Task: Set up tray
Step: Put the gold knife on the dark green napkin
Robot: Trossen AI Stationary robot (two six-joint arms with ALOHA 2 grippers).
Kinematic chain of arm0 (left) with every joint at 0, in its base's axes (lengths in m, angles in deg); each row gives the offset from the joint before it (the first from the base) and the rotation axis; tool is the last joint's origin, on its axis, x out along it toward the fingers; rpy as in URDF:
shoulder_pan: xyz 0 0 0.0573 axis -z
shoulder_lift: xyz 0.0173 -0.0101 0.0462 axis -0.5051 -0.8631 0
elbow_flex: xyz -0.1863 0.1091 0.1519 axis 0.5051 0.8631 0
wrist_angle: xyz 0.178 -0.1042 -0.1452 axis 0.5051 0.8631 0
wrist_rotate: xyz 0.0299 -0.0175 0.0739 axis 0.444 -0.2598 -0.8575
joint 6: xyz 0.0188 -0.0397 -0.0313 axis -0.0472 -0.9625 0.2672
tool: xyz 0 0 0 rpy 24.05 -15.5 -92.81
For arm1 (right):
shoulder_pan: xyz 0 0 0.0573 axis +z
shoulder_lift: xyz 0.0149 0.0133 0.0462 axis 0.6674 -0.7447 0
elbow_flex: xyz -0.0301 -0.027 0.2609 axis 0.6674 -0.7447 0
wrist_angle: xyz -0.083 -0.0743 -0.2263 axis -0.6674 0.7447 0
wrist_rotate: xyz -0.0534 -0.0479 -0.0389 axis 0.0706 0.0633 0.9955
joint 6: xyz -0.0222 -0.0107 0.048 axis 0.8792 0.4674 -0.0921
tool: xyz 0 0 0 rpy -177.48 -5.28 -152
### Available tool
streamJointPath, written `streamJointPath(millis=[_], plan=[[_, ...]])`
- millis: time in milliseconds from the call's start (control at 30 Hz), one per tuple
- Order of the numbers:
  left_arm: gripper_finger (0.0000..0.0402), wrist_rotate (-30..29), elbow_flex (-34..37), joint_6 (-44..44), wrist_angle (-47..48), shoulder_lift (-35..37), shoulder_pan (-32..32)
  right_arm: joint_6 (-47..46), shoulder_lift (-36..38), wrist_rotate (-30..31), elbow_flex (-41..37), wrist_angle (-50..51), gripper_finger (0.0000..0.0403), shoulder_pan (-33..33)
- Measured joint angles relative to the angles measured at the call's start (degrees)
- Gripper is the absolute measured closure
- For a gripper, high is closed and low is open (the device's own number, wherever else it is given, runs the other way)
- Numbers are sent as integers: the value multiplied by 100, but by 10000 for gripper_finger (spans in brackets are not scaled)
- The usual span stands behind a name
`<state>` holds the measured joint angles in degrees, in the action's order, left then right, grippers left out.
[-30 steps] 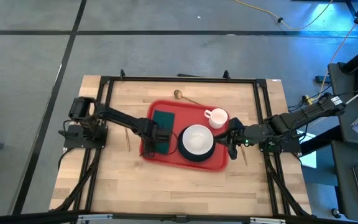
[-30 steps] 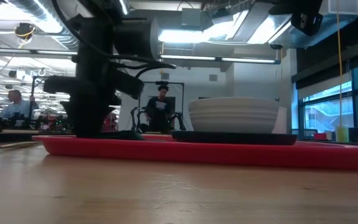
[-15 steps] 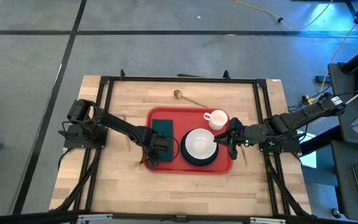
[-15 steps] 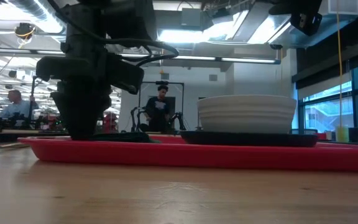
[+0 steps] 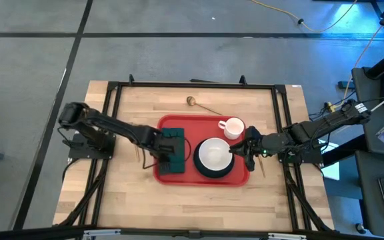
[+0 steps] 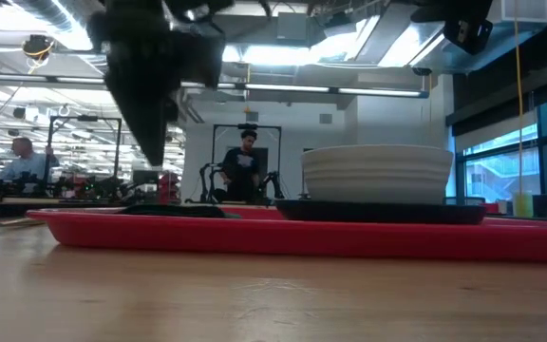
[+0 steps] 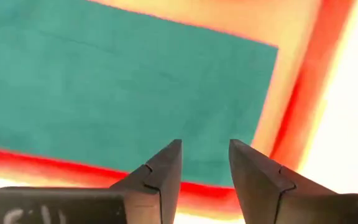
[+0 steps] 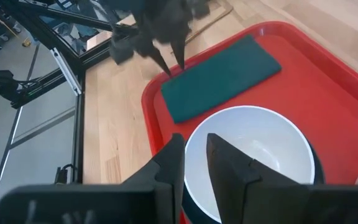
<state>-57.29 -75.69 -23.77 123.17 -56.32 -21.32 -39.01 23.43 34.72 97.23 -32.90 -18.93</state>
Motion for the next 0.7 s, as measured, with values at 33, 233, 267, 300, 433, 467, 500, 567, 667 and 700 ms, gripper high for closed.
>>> streamJointPath(millis=[33, 233, 267, 300, 433, 467, 500, 567, 667, 700], plan=[[274, -31, -3, -3, 71, 133, -55, 0, 2, 2, 0, 0, 332, 2], [274, -1230, -5, -1591, 900, 923, -400, -154, 0, 1, 0, 4, 332, 0], [274, -1407, 25, -2049, 978, 1027, -440, -223, 2, 2, 0, 3, 332, 2], [274, -1529, 74, -2456, 1035, 1126, -469, -307, 2, 2, 0, 0, 332, 0], [274, -1730, 367, -3606, 1327, 1340, -540, -446, 2, 5, 0, 2, 332, 2], [274, -1797, 463, -3936, 1368, 1354, -540, -454, 0, 27, 0, 2, 332, 0], [274, -1836, 582, -4242, 1394, 1364, -540, -455, 1, 40, 0, 2, 332, 2], [274, -1837, 853, -4721, 1398, 1368, -540, -455, 2, 39, 0, 2, 332, 2], [274, -1730, 1284, -5517, 1407, 1367, -540, -453, 2, 39, 0, 0, 332, 0], [274, -1662, 1423, -5783, 1401, 1367, -540, -450, 1, 40, 0, 2, 332, 2]])
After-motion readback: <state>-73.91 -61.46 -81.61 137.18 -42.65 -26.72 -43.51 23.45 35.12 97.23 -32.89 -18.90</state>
